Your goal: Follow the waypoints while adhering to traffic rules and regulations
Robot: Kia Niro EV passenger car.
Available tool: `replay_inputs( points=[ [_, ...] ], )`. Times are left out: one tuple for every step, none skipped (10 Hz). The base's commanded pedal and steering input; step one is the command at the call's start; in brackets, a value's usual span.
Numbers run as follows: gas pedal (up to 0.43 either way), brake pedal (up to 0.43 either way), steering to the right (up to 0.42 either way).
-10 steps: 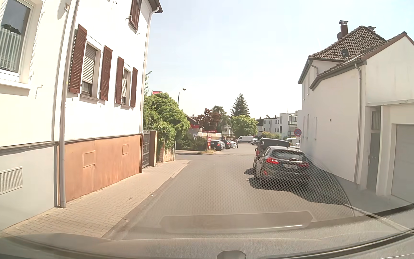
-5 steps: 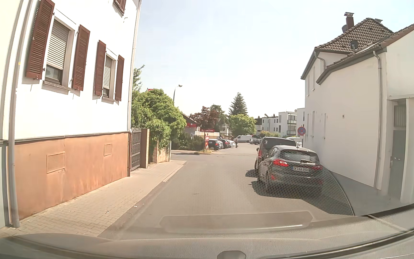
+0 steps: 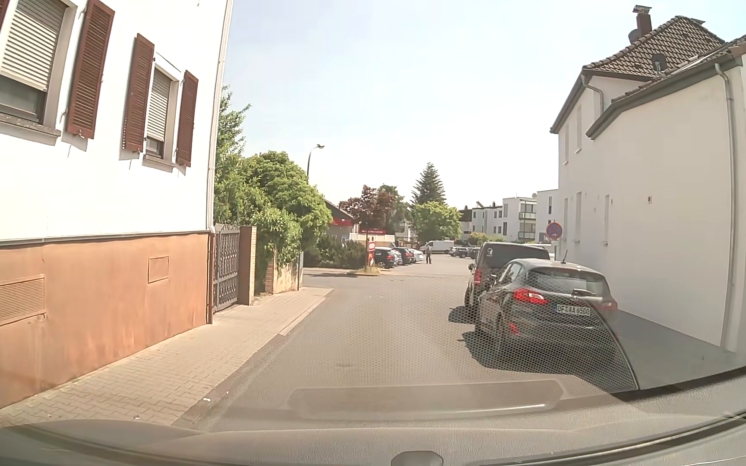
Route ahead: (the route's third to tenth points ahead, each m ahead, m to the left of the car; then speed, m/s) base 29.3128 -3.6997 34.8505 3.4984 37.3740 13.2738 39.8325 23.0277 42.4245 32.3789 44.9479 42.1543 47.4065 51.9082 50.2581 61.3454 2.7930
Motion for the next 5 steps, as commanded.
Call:
replay_inputs(
  points=[
    [0.0, 0.213, 0.011],
    [0.0, 0.213, 0.011],
    [0.0, 0.22, 0.011],
    [0.0, 0.213, 0.011],
    [0.0, 0.213, 0.011]
  ],
)
